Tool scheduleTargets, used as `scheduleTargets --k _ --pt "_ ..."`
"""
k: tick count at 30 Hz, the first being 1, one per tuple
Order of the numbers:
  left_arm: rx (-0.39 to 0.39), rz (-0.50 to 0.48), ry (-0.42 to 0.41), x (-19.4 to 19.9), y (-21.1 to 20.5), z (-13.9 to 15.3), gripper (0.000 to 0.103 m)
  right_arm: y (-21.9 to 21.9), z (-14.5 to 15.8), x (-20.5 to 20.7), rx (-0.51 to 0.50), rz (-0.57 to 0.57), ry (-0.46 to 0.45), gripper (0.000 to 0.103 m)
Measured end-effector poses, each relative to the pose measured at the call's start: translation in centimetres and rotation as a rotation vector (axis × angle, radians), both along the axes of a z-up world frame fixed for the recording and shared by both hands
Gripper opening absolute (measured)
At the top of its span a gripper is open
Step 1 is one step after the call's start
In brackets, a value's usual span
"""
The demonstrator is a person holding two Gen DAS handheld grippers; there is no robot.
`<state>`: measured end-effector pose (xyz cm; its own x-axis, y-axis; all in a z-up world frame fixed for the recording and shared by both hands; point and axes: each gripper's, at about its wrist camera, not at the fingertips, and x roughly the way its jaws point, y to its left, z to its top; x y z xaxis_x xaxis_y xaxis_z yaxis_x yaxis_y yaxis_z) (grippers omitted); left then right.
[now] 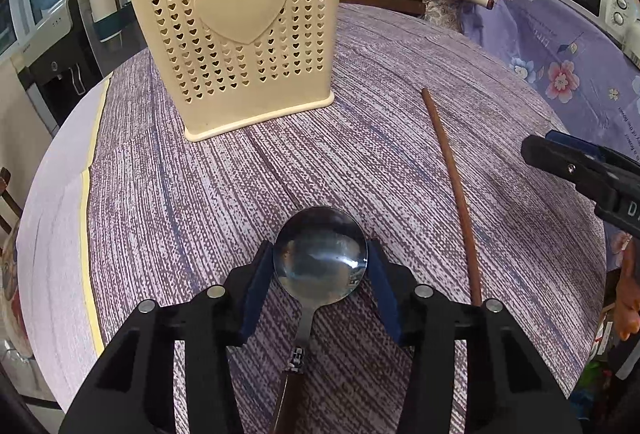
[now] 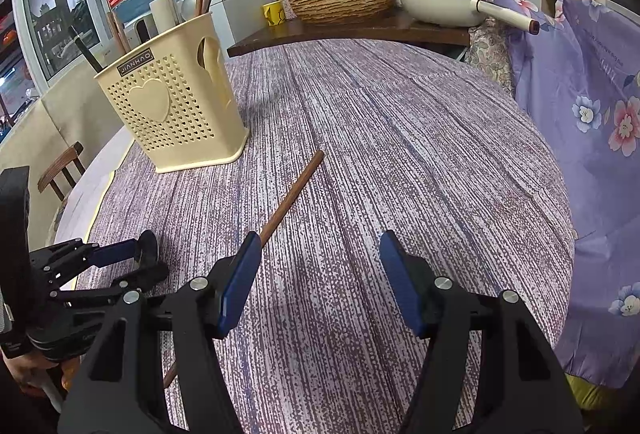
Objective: Organize utensils
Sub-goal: 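Grasp a metal spoon with the left tool while the right tool grasps the last brown chopstick, then lift the spoon and chopstick and lower them into the cream holder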
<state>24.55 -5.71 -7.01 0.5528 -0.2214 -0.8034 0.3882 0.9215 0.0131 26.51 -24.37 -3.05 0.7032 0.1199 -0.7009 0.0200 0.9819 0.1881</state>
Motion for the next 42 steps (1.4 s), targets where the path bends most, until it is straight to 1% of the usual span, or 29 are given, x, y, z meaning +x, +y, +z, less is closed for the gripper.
scheduleTargets --k 4,9,11,13,14,16,17,22,24,25,26,28,29,33,36,37,42 --pt "-0.018 0.026 0.011 0.6 0.2 0.1 0.047 0.3 -0.5 0.8 0.004 0.010 0.028 0.062" --pt "-0.066 0.086 0.024 1.8 1.1 0.6 0.047 1.3 -1.1 3.2 -0.028 0.015 0.076 0.061" --pt "-0.085 0.107 0.014 2.0 1.5 1.2 0.047 1.6 -1.2 4.7 -0.022 0.015 0.101 0.055" --pt "-0.103 0.122 0.001 2.1 1.8 1.9 0.047 1.9 -1.3 6.1 -0.034 0.010 0.119 0.052" --pt "-0.107 0.126 -0.004 2.1 2.0 2.1 0.047 2.1 -1.5 6.9 -0.040 0.004 0.133 0.048" --pt "-0.113 0.135 -0.014 2.1 2.1 2.5 0.047 2.2 -2.0 8.1 -0.040 -0.007 0.161 0.045" --pt "-0.115 0.140 -0.018 2.1 2.1 2.7 0.047 2.5 -2.3 8.6 -0.051 -0.015 0.174 0.041" --pt "-0.127 0.157 -0.032 2.2 2.3 3.0 0.047 3.7 -2.6 9.8 -0.115 -0.055 0.160 0.035" --pt "-0.130 0.157 -0.032 2.2 2.3 3.0 0.047 4.4 -2.7 10.4 -0.153 -0.058 0.150 0.030" --pt "-0.130 0.157 -0.032 2.2 2.4 3.1 0.047 4.5 -2.7 10.6 -0.151 -0.058 0.148 0.025" --pt "-0.131 0.157 -0.033 2.2 2.4 3.1 0.047 4.7 -2.7 10.9 -0.151 -0.058 0.151 0.022" --pt "-0.133 0.158 -0.034 2.2 2.5 3.1 0.047 5.1 -2.7 11.5 -0.163 -0.050 0.156 0.013" --pt "-0.135 0.159 -0.034 2.3 2.5 3.1 0.047 5.2 -2.7 11.6 -0.164 -0.050 0.157 0.012" --pt "-0.141 0.166 -0.040 2.2 3.0 3.4 0.047 5.1 -2.7 11.9 -0.132 -0.030 0.160 0.011" --pt "-0.146 0.170 -0.051 2.1 3.2 3.8 0.047 4.0 -2.6 11.8 -0.032 -0.018 0.169 0.009" --pt "-0.148 0.171 -0.054 2.1 3.2 3.9 0.047 4.1 -2.5 11.6 -0.015 -0.012 0.168 0.008" --pt "-0.164 0.172 -0.076 1.9 3.3 4.7 0.047 3.6 -0.5 9.9 0.072 0.014 0.103 0.008"
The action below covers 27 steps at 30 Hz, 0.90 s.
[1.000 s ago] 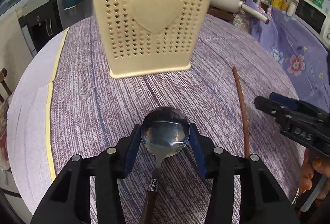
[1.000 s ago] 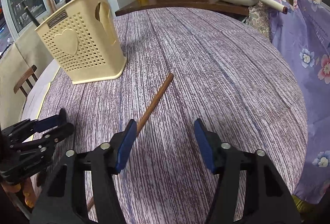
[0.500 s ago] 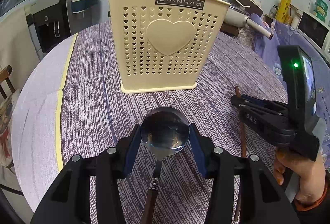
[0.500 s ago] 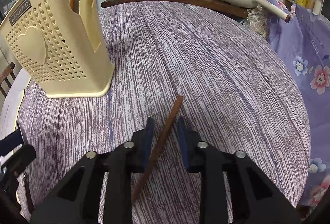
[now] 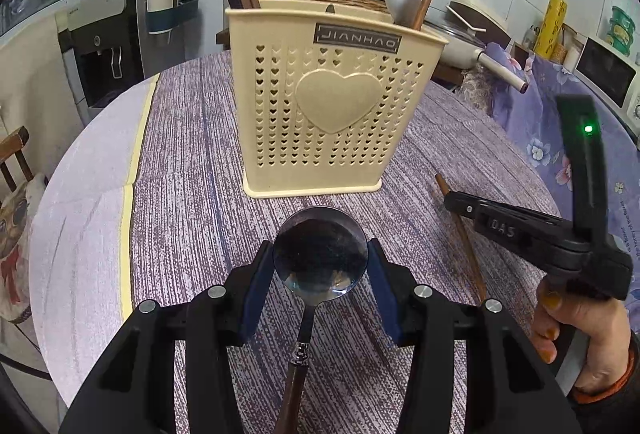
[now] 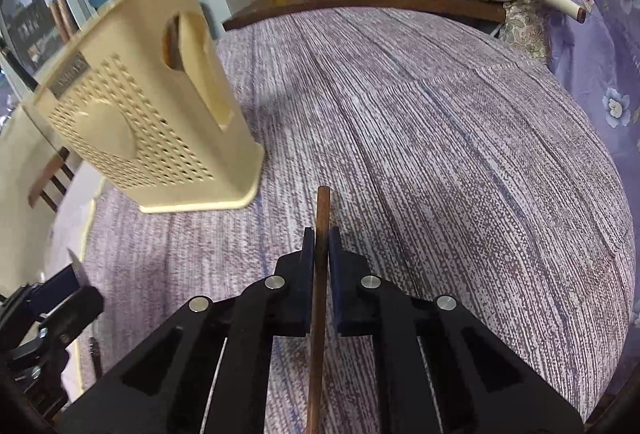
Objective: Organize utensils
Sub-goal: 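Lift the spoon and chopstick and lower them into the cream holder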
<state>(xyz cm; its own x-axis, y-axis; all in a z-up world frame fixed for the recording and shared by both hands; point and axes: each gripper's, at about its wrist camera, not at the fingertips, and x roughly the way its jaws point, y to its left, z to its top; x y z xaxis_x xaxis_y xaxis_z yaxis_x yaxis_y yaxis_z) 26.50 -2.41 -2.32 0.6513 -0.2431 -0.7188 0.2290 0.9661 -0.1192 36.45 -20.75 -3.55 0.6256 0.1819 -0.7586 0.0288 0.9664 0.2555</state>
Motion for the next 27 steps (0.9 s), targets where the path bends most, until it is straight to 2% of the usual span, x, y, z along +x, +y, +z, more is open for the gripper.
scheduleTargets --k 8,14,19,27 --pt "-0.039 -0.009 -0.077 -1.1 0.0 3.2 0.047 -1.5 6.7 -3.7 0.114 0.060 -0.182 0.008" --pt "-0.064 -0.009 -0.140 -1.9 0.0 5.6 0.047 -1.8 11.5 -6.9 0.121 0.133 -0.313 0.008" --pt "-0.077 -0.003 -0.163 -2.4 0.1 6.5 0.047 -1.6 13.2 -8.1 0.127 0.181 -0.340 0.008" --pt "-0.115 0.000 -0.145 -2.2 0.8 6.9 0.047 -1.2 14.5 -8.5 0.128 0.230 -0.358 0.008"
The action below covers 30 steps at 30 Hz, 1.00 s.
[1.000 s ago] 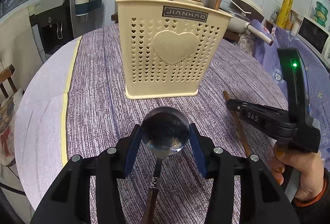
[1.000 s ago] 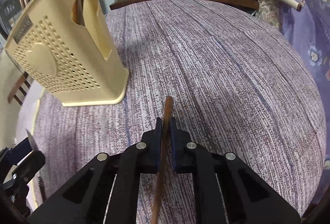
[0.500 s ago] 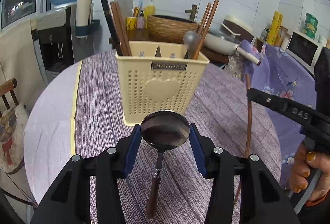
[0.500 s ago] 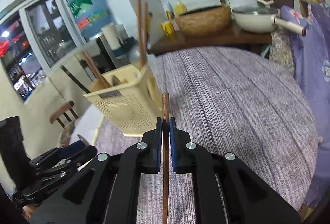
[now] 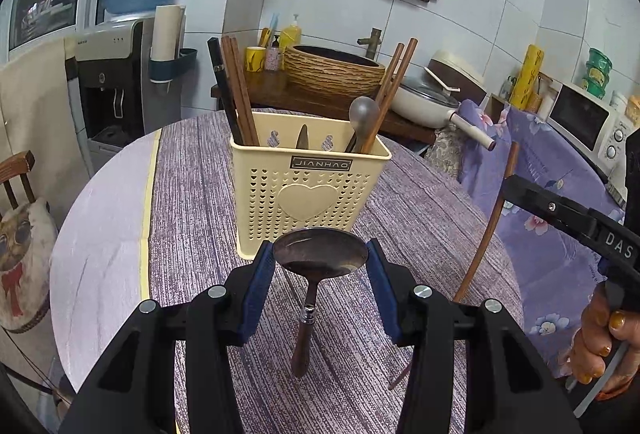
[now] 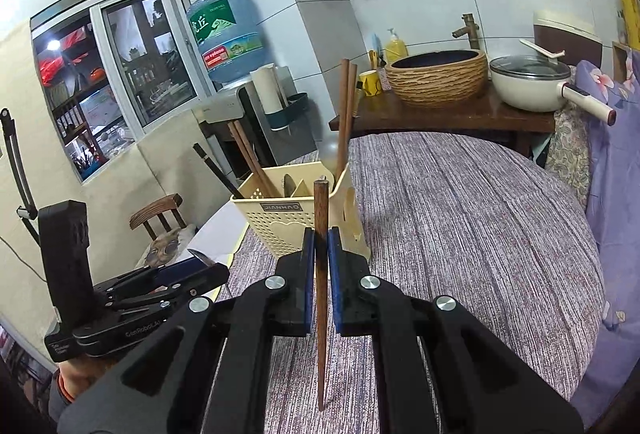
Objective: Organize utensils
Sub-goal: 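Lift the spoon and chopstick and lower them into the cream holder, then open both tools to release the utensils into the holder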
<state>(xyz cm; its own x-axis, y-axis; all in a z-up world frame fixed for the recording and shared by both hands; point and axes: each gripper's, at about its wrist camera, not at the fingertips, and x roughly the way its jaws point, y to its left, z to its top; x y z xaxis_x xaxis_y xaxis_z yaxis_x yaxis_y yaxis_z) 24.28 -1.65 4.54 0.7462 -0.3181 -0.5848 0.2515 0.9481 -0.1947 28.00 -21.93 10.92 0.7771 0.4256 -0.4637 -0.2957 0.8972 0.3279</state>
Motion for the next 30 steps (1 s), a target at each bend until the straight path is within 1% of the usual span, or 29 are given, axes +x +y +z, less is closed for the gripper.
scheduleTargets --k 6,10,12,14,18,21,23,25,27,30 --pt "-0.023 -0.009 -0.014 0.0 0.3 1.5 0.047 0.4 1.8 -0.2 -0.008 0.025 -0.035 0.008" --pt "-0.037 -0.008 -0.052 0.3 0.6 4.0 0.047 0.9 4.1 -0.2 -0.024 0.042 -0.079 0.008" --pt "-0.046 -0.009 -0.078 0.5 0.7 5.5 0.047 1.3 6.0 -0.1 -0.034 0.041 -0.130 0.008" --pt "-0.065 -0.001 -0.121 1.0 0.8 7.8 0.047 1.4 7.6 0.1 -0.031 0.026 -0.173 0.008" --pt "-0.079 0.046 -0.220 2.0 0.8 11.7 0.047 2.1 11.6 1.0 -0.029 -0.006 -0.288 0.008" --pt "-0.111 0.073 -0.258 3.3 0.8 13.7 0.047 2.8 13.9 2.0 -0.038 -0.045 -0.361 0.008" --pt "-0.105 0.094 -0.288 4.2 0.5 14.5 0.047 3.1 14.9 2.7 -0.040 -0.066 -0.388 0.008" --pt "-0.096 0.113 -0.308 5.1 0.3 14.7 0.047 3.3 15.5 4.0 -0.025 -0.087 -0.393 0.008" --pt "-0.089 0.131 -0.316 6.1 0.1 14.1 0.047 3.5 15.2 5.2 -0.016 -0.107 -0.389 0.008" --pt "-0.071 0.148 -0.301 7.1 -0.2 12.4 0.047 4.0 13.7 6.9 -0.026 -0.125 -0.364 0.008"
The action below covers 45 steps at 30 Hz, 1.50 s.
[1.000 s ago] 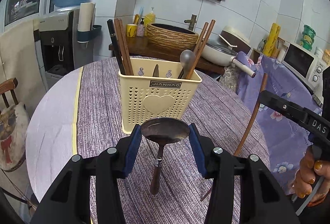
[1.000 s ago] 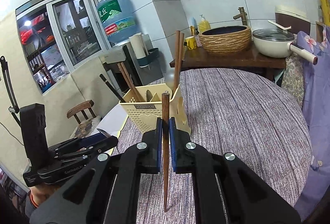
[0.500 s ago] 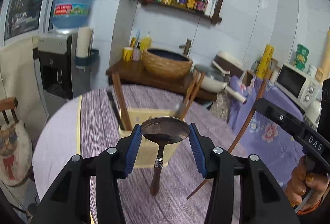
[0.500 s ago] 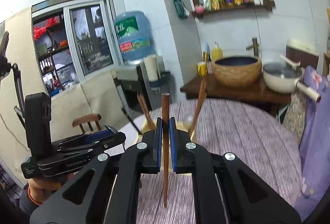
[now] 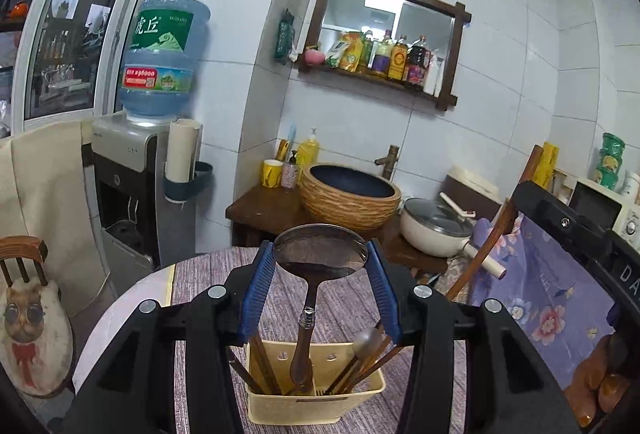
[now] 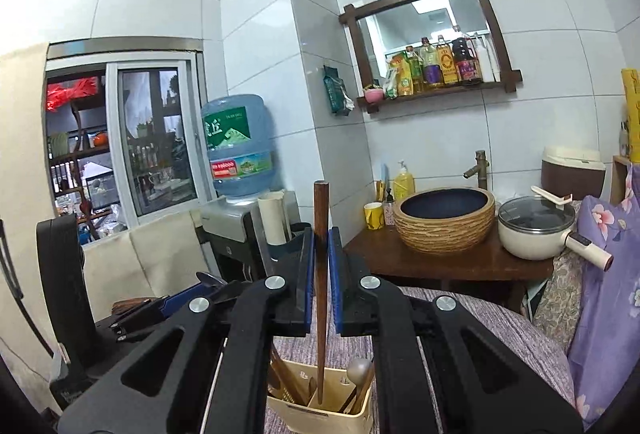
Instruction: Organize utensils
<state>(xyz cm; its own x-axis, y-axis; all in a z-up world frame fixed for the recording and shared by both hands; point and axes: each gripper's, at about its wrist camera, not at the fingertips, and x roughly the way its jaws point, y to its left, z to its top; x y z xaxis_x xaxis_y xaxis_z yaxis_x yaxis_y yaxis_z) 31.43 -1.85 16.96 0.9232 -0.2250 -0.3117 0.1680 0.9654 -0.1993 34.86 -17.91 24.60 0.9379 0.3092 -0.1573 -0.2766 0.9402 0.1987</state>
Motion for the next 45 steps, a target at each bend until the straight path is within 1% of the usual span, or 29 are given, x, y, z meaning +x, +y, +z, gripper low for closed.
scheduleTargets --k 3,6,11,17,21,26,28,31,34,36,37,38,39,40,41,42,44,45 --pt "0.013 0.005 0.021 0.6 -0.1 -1.8 0.047 0.1 -1.9 1.4 0.001 -0.008 0.039 0.008" --pt "0.021 -0.001 0.038 0.6 -0.1 -3.2 0.047 0.1 -3.8 2.2 -0.013 -0.026 0.055 0.008" --pt "0.041 -0.015 0.058 0.7 -0.5 -4.9 0.047 0.3 -6.5 3.1 -0.013 -0.021 0.097 0.008" --pt "0.095 -0.022 0.077 0.7 -1.1 -6.7 0.047 0.9 -9.6 3.6 -0.029 -0.008 0.139 0.008" --pt "0.119 -0.020 0.095 0.8 -1.0 -8.1 0.047 1.0 -10.8 3.6 -0.033 -0.003 0.155 0.008" --pt "0.120 -0.033 0.153 1.3 -0.5 -10.3 0.047 1.2 -11.8 3.4 -0.060 0.003 0.163 0.007" --pt "0.119 -0.034 0.158 1.4 -0.5 -10.7 0.047 1.3 -12.1 3.6 -0.062 0.004 0.169 0.007" --pt "0.121 -0.037 0.160 1.3 -0.5 -10.9 0.047 1.4 -12.4 3.5 -0.076 0.005 0.170 0.007" --pt "0.124 -0.035 0.156 0.9 -0.4 -10.8 0.047 1.5 -12.5 2.9 -0.077 0.031 0.158 0.007" --pt "0.117 -0.032 0.143 0.4 -0.2 -10.6 0.048 1.5 -12.4 2.2 -0.082 0.030 0.146 0.009" --pt "0.110 -0.032 0.132 -0.2 0.0 -10.2 0.052 1.3 -12.3 1.7 -0.083 0.026 0.136 0.017" --pt "0.102 -0.032 0.124 -0.6 0.2 -10.0 0.060 1.1 -12.2 1.0 -0.081 0.023 0.124 0.040" --pt "0.091 -0.033 0.112 -1.3 0.4 -9.7 0.064 0.8 -12.1 0.4 -0.073 0.019 0.109 0.053" --pt "0.079 -0.031 0.094 -2.3 0.8 -9.4 0.072 0.4 -12.1 -0.5 -0.063 0.011 0.087 0.067" --pt "0.067 -0.026 0.070 -3.4 1.1 -9.1 0.081 0.0 -12.0 -1.4 -0.060 0.004 0.074 0.069" --pt "0.057 -0.022 0.045 -4.4 1.5 -8.9 0.085 -0.3 -12.1 -2.4 -0.070 -0.010 0.071 0.070" --pt "0.058 -0.007 -0.001 -6.9 2.5 -8.9 0.096 -1.0 -12.6 -4.3 -0.082 -0.026 0.072 0.085" --pt "0.064 0.000 -0.012 -7.7 2.8 -9.0 0.098 -1.4 -12.8 -5.2 -0.083 -0.027 0.068 0.087"
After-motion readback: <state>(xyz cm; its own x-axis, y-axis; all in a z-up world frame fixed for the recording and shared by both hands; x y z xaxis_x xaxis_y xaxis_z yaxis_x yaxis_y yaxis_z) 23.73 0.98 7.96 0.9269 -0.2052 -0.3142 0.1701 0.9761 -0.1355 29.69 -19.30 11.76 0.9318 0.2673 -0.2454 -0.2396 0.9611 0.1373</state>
